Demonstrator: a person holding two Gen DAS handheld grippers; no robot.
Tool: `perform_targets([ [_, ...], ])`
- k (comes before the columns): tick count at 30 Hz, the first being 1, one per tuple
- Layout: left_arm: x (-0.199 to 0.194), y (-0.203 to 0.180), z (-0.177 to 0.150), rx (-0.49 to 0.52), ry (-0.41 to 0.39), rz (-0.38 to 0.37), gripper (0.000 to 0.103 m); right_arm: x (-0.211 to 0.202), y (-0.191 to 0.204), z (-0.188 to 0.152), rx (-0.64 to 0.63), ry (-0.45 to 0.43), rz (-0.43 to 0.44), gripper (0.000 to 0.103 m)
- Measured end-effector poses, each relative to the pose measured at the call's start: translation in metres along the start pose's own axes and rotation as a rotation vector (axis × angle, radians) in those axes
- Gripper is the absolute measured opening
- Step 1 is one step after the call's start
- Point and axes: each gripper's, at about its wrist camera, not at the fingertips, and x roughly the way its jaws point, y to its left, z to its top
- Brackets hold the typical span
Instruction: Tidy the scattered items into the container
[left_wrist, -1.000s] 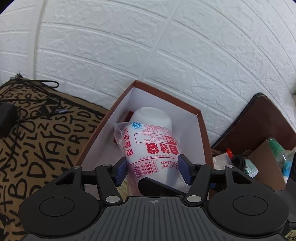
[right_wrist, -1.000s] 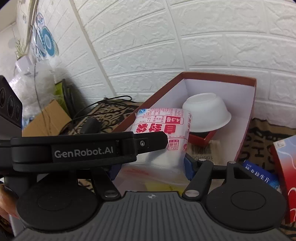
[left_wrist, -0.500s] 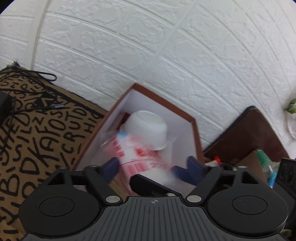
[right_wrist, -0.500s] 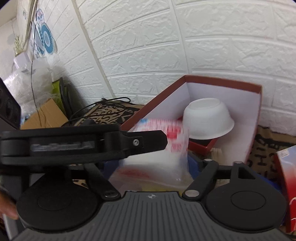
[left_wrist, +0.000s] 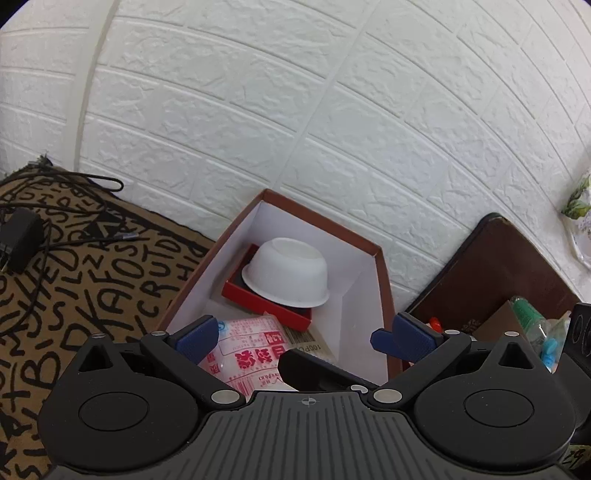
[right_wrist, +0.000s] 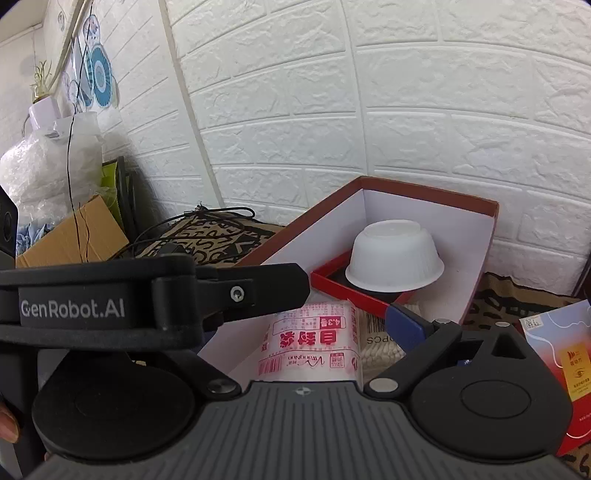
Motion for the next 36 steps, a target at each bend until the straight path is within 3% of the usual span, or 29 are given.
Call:
perform_targets([
  [9, -0.026, -0.03, -0.011, 0.033, -0.033, 0.022, 0.103, -0.035, 0.002, -0.005, -0.032, -0.033, -0.004, 0.101],
  [21, -0.055, -0.1, -0.054, 0.229, -0.045, 0.271, 0.103, -0.086, -0.023, -0.044, -0.076, -0.034, -0.066, 0.101],
  [36, -0.067, -0.137, -0.091, 0.229, -0.048, 0.316, 0.103, -0.121, -0.035, -0.08, -0.209, 0.012, -0.101, 0.101],
])
